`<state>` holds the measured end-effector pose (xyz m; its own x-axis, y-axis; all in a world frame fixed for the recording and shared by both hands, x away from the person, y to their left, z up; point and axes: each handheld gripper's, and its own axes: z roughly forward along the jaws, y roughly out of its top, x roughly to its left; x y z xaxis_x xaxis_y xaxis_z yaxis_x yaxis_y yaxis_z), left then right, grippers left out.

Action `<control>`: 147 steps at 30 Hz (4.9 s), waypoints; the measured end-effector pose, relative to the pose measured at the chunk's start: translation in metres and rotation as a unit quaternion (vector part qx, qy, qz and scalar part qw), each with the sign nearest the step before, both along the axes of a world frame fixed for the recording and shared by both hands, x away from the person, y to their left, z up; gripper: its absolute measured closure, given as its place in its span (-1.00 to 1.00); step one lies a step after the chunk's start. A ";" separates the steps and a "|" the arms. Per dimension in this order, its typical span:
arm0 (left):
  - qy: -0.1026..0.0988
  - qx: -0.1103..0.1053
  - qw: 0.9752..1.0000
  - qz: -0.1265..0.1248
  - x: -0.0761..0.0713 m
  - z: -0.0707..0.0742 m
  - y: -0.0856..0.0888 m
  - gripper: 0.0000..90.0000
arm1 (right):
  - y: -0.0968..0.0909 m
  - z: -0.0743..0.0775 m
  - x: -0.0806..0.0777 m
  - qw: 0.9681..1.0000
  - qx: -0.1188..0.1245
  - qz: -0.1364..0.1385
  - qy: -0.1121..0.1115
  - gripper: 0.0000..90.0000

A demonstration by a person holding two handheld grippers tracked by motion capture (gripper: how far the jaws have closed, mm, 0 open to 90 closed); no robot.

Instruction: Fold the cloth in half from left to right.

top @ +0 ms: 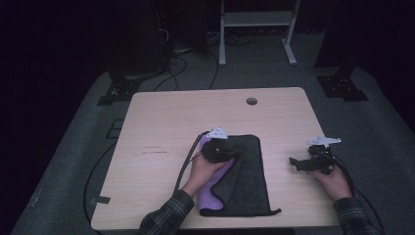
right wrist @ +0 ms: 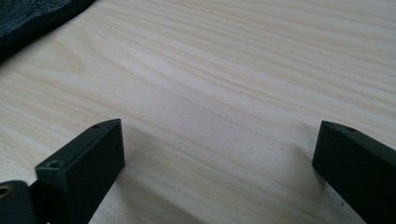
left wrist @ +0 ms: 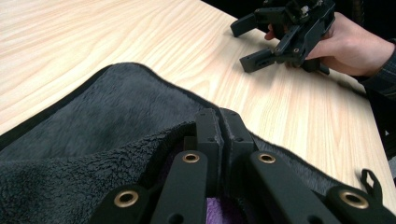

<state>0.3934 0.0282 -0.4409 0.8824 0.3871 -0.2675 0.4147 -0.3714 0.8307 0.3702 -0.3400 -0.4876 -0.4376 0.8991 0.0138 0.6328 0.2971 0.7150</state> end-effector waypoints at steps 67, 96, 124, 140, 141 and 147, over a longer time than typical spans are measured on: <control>-0.032 0.176 0.978 0.108 -0.025 -0.029 0.134 -1.00 | 0.029 0.027 0.009 0.997 0.024 0.072 0.002 -0.97; -0.054 0.182 0.972 0.135 -0.021 -0.042 0.148 -1.00 | 0.145 0.051 0.033 0.975 0.082 0.204 -0.025 -0.44; -0.056 0.180 0.973 0.134 -0.022 -0.043 0.147 -1.00 | 0.209 0.020 0.047 0.969 0.009 0.247 -0.013 0.56; -0.055 0.179 0.974 0.128 -0.022 -0.043 0.147 -1.00 | 0.176 0.055 0.046 0.973 0.046 0.214 -0.067 0.89; -0.055 0.178 0.974 0.128 -0.022 -0.043 0.147 -1.00 | 0.171 0.057 0.047 0.975 0.049 0.205 -0.067 0.90; -0.055 0.179 0.974 0.128 -0.022 -0.043 0.147 -1.00 | 0.136 0.060 0.057 0.984 0.060 0.155 -0.068 0.90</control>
